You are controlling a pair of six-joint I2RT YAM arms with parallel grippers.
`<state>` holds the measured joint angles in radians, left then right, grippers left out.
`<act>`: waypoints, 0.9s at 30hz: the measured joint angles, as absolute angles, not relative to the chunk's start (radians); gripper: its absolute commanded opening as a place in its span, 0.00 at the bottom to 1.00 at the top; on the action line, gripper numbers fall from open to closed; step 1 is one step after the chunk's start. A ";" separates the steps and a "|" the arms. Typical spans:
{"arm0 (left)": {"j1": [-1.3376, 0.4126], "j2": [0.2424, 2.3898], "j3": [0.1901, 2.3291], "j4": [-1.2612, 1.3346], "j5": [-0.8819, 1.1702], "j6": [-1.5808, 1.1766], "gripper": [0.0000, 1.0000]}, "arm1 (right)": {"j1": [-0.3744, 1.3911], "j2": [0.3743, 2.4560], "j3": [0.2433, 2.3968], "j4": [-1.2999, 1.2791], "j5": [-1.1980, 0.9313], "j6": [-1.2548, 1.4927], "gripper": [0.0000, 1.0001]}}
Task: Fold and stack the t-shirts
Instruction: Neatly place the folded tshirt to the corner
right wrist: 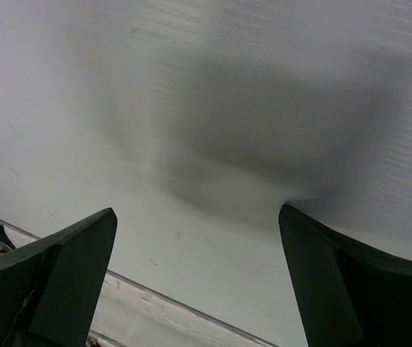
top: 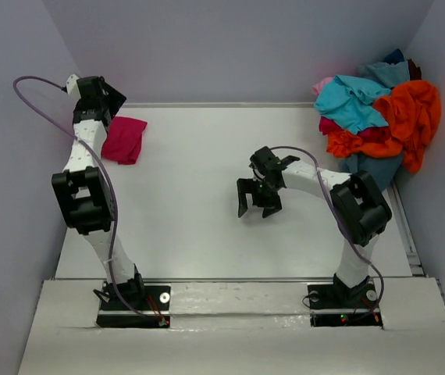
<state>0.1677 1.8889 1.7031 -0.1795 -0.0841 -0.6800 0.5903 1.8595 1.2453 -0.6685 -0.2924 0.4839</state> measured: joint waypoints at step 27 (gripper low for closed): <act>0.179 2.234 1.900 -0.279 -0.009 -0.714 0.91 | 0.590 1.708 1.365 -0.718 -0.186 0.475 1.00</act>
<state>0.1787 2.2337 1.8999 -0.2787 -0.0093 -0.7139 0.5903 1.7077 1.3655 -0.7177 -0.1860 0.4751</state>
